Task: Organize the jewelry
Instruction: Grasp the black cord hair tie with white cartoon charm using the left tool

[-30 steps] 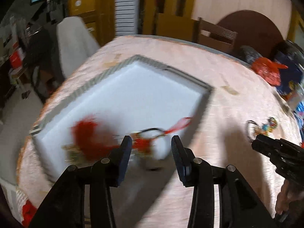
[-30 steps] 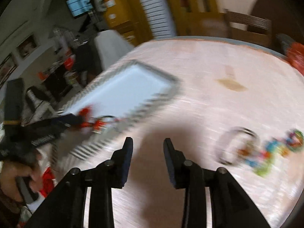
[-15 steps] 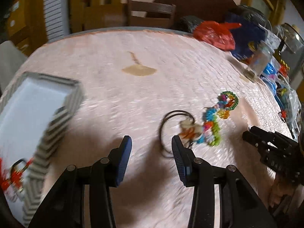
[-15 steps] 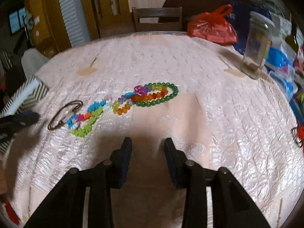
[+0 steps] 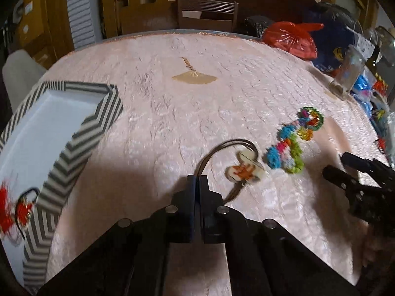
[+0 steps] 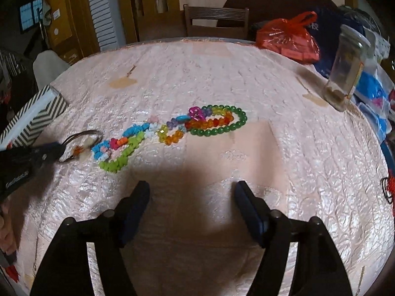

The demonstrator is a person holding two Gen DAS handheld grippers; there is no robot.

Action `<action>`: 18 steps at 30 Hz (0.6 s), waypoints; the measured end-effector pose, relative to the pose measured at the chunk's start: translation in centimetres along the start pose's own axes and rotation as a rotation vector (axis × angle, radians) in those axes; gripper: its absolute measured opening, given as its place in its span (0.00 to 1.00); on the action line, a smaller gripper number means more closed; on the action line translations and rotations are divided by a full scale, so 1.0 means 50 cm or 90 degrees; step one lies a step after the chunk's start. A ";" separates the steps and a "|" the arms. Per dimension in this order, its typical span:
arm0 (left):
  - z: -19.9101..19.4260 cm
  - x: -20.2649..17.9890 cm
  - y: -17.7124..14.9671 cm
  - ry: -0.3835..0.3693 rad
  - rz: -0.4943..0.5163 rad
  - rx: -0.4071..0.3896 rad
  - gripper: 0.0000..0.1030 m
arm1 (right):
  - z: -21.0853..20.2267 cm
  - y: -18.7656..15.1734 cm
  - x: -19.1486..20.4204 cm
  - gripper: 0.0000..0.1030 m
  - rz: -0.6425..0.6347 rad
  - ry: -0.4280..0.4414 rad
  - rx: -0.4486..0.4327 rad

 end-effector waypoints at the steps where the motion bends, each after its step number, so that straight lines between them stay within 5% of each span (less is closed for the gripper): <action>1: -0.001 -0.007 0.000 -0.013 0.003 -0.002 0.24 | 0.001 0.000 -0.004 0.72 0.006 0.001 0.000; 3: -0.004 -0.020 0.004 -0.037 0.010 -0.008 0.26 | 0.003 0.000 -0.007 0.73 0.011 0.001 0.000; 7: -0.004 -0.057 0.018 -0.071 0.064 -0.017 0.52 | 0.005 0.001 0.000 0.72 -0.005 -0.019 0.003; 18: 0.046 -0.103 0.017 -0.069 0.141 0.034 0.53 | 0.004 0.001 -0.002 0.72 0.000 -0.014 0.003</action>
Point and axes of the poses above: each gripper's, at about its wrist camera, not at the fingertips, and z roughly the way its jaws point, x to its left, y to its top, the point moved 7 cm from there along z, roughly the way its jaws point, and after that the axes turned 10 degrees about -y, right-handed, at the moved point
